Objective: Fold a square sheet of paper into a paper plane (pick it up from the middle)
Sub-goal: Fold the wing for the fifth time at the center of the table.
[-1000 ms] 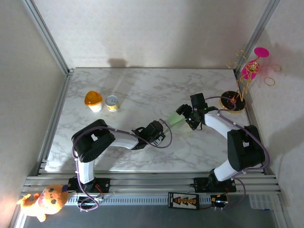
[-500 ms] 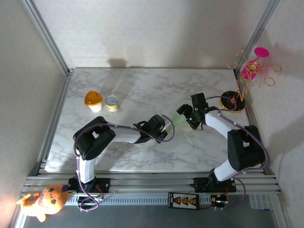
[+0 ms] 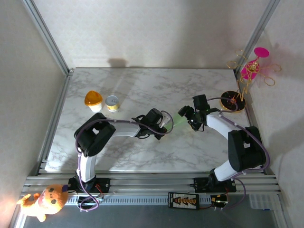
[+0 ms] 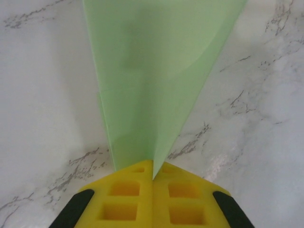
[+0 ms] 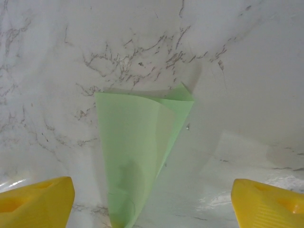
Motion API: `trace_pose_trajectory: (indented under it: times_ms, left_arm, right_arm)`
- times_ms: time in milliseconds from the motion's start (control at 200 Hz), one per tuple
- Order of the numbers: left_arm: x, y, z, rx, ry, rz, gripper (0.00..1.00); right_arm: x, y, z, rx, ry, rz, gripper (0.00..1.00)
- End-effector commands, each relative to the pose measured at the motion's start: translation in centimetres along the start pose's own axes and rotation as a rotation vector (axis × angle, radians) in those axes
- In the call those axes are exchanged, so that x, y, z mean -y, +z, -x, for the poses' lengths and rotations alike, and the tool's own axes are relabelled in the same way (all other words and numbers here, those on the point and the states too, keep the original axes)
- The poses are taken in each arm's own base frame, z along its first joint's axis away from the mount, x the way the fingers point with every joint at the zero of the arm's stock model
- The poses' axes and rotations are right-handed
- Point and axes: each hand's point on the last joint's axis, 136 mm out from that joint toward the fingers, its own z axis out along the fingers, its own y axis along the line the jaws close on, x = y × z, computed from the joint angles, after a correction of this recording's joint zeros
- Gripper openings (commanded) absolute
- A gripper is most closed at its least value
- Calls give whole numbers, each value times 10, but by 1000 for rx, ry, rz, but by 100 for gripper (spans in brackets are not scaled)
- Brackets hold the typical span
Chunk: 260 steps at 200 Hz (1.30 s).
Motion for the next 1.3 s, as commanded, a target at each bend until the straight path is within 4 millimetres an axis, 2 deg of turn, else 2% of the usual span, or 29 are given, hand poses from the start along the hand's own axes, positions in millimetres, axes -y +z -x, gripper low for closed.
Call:
trace_pose_trajectory:
  times_ms: [0, 175, 396, 596, 756, 961, 1297]
  left_arm:
    - [-6, 11, -41, -151, -112, -33, 0]
    - [-5, 9, -36, -150, -197, -79, 0]
    - [-8, 12, -33, -184, -281, -78, 0]
    - [-14, 18, -36, -228, -392, -50, 0]
    - [-16, 23, -38, -240, -523, -57, 0]
    - [-15, 26, -37, -244, -620, -78, 0]
    - [-17, 28, -44, -261, -642, -68, 0]
  right_arm:
    - [-8, -9, 0, 21, -86, 80, 85]
    - [-21, -17, -5, 65, -209, 230, 80]
    - [-44, -26, -28, 38, -308, 477, 65]
    - [-53, -15, -44, -22, -330, 548, 42]
    - [-56, 0, -49, -42, -355, 537, 31]
    - [-58, 12, -54, -58, -374, 548, 31]
    - [-63, 32, -59, -114, -387, 545, 32]
